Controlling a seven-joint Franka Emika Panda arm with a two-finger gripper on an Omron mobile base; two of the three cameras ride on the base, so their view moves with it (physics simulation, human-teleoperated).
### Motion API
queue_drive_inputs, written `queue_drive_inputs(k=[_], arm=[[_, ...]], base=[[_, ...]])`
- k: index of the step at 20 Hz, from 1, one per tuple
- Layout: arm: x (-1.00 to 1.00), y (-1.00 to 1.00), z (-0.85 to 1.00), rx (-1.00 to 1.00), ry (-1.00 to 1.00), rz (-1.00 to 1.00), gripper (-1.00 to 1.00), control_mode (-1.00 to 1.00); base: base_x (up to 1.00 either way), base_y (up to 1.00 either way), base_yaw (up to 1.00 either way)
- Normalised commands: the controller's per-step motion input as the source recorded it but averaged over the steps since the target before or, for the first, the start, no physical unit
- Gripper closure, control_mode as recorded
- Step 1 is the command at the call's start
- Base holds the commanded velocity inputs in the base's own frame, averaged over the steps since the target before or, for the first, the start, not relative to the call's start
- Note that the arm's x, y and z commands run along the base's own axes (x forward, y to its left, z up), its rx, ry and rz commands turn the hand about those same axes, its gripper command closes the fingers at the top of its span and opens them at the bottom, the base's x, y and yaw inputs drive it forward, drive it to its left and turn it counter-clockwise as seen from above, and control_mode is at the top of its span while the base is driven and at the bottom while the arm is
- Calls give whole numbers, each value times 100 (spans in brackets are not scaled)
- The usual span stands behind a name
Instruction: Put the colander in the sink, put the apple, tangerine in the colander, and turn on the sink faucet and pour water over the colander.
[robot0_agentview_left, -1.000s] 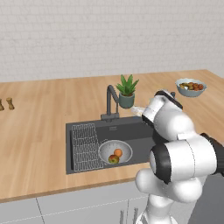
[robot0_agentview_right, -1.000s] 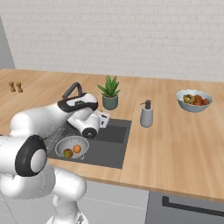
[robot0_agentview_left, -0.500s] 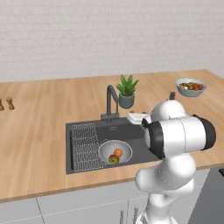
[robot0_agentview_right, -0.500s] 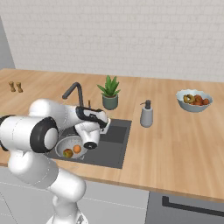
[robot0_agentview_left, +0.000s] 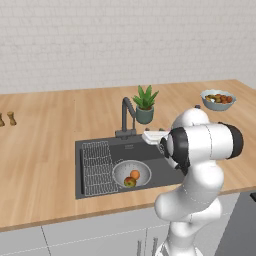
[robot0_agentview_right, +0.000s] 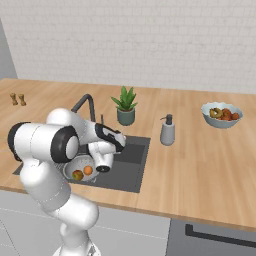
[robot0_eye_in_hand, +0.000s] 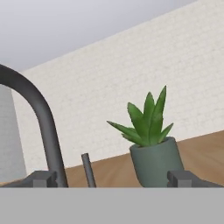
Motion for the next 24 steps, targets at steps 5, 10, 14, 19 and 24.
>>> queue_drive_inputs(k=[5,10,14,19,24], arm=[[19,28,0,-3,0,0,-100,-100],[27,12,11,0,0,0,-100,-100],[23,8,1,0,0,0,-100,-100],[23,1,0,0,0,-4,-100,-100],[27,0,0,0,2,-5,-100,-100]], base=[[0,0,0],[0,0,0],[0,0,0],[0,0,0],[0,0,0]])
